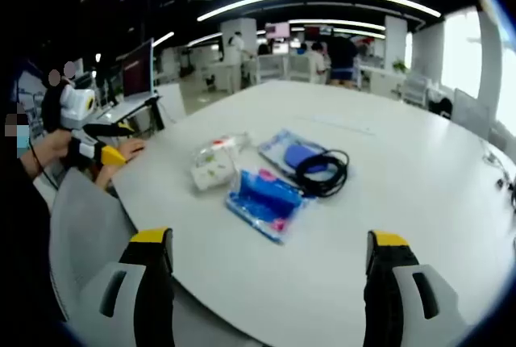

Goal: Arrange the tabletop items into an orderly group along one side of the table until the central work area is clear of visible clutter.

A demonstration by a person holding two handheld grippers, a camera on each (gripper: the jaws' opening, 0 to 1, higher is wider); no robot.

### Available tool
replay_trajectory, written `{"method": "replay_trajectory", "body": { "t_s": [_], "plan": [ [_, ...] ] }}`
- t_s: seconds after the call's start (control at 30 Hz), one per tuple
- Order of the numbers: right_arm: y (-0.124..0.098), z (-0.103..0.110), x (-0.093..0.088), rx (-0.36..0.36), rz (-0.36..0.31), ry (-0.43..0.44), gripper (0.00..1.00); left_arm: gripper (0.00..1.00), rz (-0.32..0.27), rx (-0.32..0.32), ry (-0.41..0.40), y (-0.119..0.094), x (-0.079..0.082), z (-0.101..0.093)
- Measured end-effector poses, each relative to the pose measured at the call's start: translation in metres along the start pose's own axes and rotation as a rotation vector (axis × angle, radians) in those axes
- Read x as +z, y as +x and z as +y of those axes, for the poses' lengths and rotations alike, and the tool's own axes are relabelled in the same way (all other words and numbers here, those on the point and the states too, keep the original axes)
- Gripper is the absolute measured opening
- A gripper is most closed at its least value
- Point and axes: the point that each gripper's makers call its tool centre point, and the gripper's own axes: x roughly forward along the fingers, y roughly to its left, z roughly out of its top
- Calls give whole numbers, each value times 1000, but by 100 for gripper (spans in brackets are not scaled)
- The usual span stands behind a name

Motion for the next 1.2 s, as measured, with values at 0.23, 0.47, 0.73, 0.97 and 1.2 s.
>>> {"method": "replay_trajectory", "body": {
  "t_s": [0.23,0.47,0.73,0.97,1.2],
  "plan": [
    [3,5,0,24,5,0,97,91,-11,0,-4,3,4,1],
    [4,8,3,42,-6,2,96,90,-2,0,-8,4,3,0],
    [6,9,6,53,-8,5,95,90,2,-2,-3,5,5,-2],
    [7,10,5,60,5,0,95,90,5,4,1,4,5,1],
    [8,11,7,63,9,-5,95,89,3,8,-2,4,6,3]
  ]
}}
